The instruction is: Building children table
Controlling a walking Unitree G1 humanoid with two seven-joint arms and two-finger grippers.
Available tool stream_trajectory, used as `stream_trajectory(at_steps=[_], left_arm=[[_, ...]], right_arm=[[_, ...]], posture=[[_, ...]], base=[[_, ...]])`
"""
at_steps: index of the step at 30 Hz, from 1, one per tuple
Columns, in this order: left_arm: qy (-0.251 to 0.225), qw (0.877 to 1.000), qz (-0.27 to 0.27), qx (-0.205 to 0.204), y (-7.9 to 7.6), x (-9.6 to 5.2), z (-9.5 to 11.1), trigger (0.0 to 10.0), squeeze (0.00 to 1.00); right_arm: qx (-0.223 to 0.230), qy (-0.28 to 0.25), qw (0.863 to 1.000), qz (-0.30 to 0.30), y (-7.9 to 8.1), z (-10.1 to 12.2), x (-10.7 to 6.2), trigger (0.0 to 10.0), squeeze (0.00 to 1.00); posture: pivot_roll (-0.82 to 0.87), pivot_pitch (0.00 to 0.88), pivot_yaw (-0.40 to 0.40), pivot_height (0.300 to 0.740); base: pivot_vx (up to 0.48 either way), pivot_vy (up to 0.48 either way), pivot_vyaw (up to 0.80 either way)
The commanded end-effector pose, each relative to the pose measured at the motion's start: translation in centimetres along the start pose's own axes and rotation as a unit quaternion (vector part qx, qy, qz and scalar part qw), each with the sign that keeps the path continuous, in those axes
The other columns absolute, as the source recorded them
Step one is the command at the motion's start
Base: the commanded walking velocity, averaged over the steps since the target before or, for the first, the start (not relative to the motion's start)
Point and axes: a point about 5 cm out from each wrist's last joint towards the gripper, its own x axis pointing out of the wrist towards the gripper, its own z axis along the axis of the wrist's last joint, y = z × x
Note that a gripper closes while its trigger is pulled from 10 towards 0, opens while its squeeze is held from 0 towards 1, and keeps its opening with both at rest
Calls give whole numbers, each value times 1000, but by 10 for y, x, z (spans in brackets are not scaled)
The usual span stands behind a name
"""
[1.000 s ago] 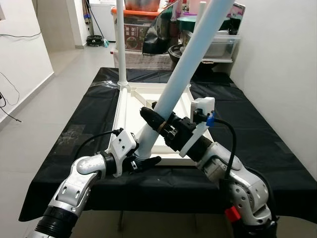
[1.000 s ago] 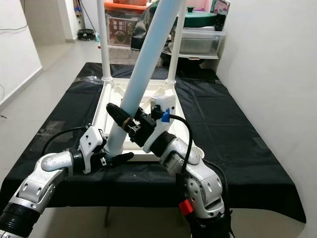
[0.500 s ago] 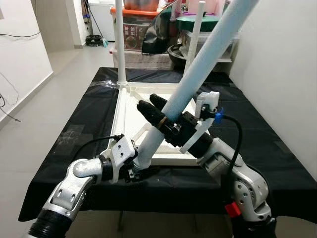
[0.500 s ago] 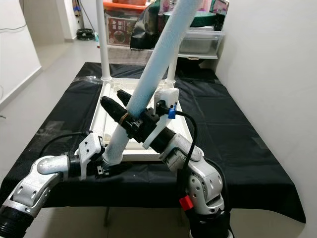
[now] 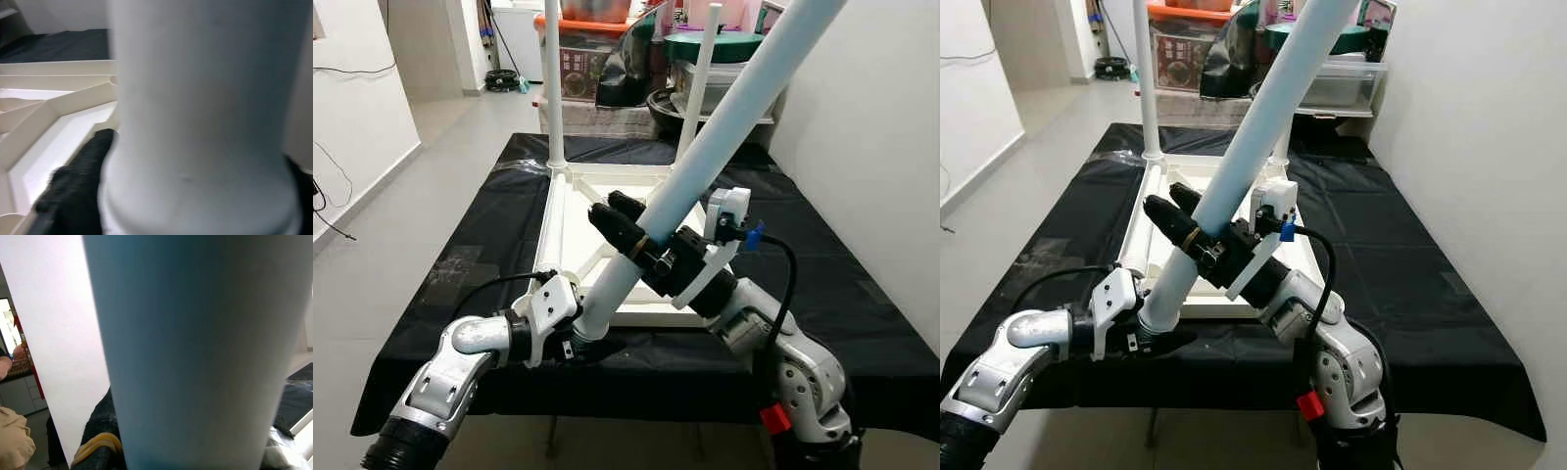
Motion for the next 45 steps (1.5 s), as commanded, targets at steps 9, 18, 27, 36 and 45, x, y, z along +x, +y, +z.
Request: stream_trajectory(at_steps=[9, 18, 27, 36, 45], left_arm=[[-14, 997, 77, -15, 13, -8, 1, 10000, 1000], [12, 995, 87, -41, -4, -15, -12, 10000, 0], [15, 992, 114, -55, -17, -13, -20, 10000, 0], [11, 989, 137, -60, -18, -7, -17, 10000, 0], [14, 986, 154, -61, -15, -10, -18, 10000, 0]], right_arm=[[-81, -5, 990, -115, -51, 21, -10, 0, 0], [-169, 35, 960, -222, -99, 44, -35, 0, 0], [-239, 80, 883, -396, -146, 56, -73, 0, 0], [-244, 105, 859, -437, -154, 34, -88, 0, 0], [-258, 138, 866, -405, -153, 22, -91, 0, 0]], posture=[[38, 0, -61, 740], [51, 0, -71, 740], [57, 0, -77, 740], [57, 0, -70, 740], [61, 0, -67, 740]], base=[[0, 0, 0], [0, 0, 0], [0, 0, 0], [0, 0, 0], [0, 0, 0]])
